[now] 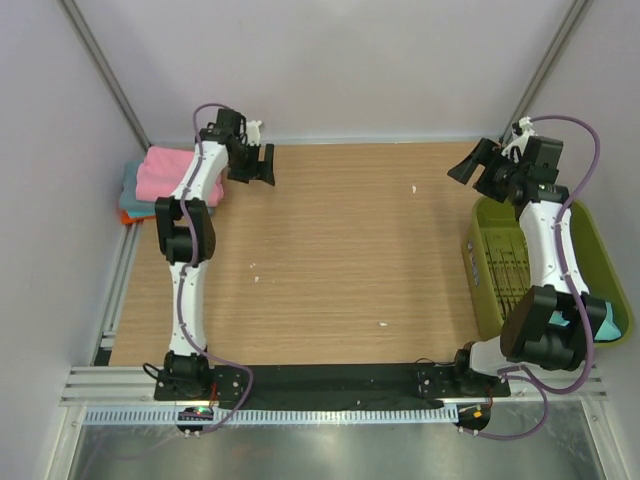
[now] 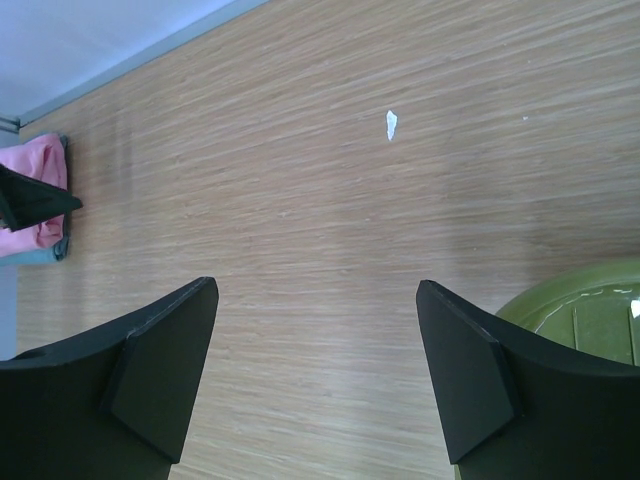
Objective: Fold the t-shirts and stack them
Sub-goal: Neatly place the folded tshirt to the corner
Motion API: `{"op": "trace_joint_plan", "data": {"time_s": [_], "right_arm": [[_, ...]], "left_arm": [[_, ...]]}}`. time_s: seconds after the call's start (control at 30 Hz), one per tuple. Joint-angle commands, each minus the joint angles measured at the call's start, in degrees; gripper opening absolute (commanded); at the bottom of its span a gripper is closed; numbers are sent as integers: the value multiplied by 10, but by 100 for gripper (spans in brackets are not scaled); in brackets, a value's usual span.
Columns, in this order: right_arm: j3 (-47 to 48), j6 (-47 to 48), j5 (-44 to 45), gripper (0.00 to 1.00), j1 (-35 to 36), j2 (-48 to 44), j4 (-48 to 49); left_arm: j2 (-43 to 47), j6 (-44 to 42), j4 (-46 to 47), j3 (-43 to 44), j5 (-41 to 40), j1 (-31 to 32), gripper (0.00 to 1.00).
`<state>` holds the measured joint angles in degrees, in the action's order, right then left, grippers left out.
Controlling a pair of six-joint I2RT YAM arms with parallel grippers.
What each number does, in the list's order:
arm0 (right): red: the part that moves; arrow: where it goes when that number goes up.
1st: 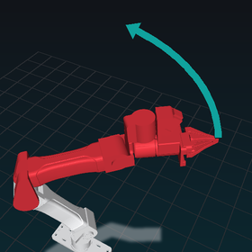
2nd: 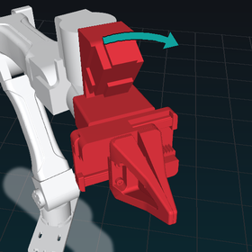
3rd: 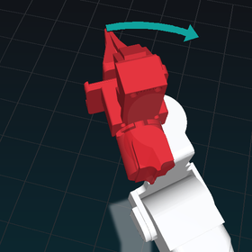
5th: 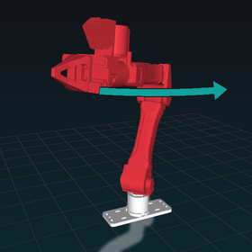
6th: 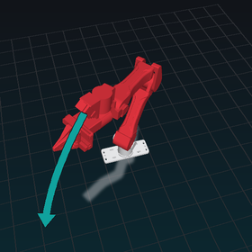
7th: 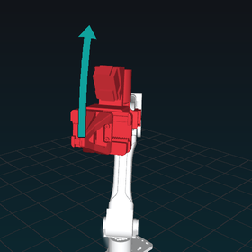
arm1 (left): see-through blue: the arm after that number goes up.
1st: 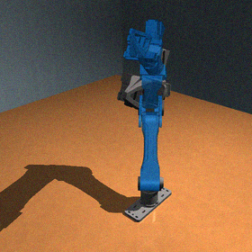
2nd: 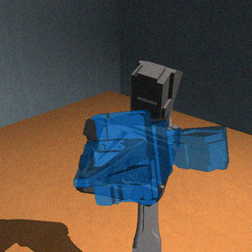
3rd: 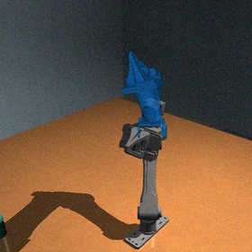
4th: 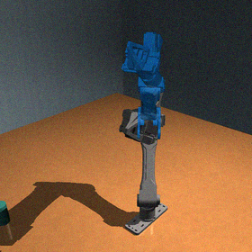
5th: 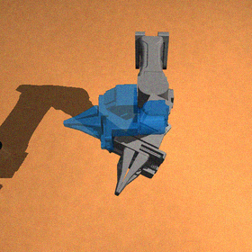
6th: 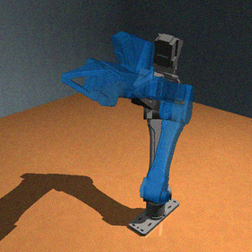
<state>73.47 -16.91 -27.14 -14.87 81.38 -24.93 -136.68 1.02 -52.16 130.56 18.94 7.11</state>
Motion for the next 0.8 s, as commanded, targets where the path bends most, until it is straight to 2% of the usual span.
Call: {"op": "trace_joint_plan", "data": {"time_s": [0.0,0.23,0.4,0.77], "right_arm": [[26,-4,0,87,-2,1,-2],[26,-1,9,87,-3,4,1],[24,3,16,87,-3,7,1],[16,-9,16,87,-3,20,20]], "left_arm": [[-26,-8,1,43,-35,-16,86],[-74,-31,9,43,-81,-17,88],[-85,-30,24,32,-167,-26,92],[-75,-48,27,-11,-227,-101,93]]}}
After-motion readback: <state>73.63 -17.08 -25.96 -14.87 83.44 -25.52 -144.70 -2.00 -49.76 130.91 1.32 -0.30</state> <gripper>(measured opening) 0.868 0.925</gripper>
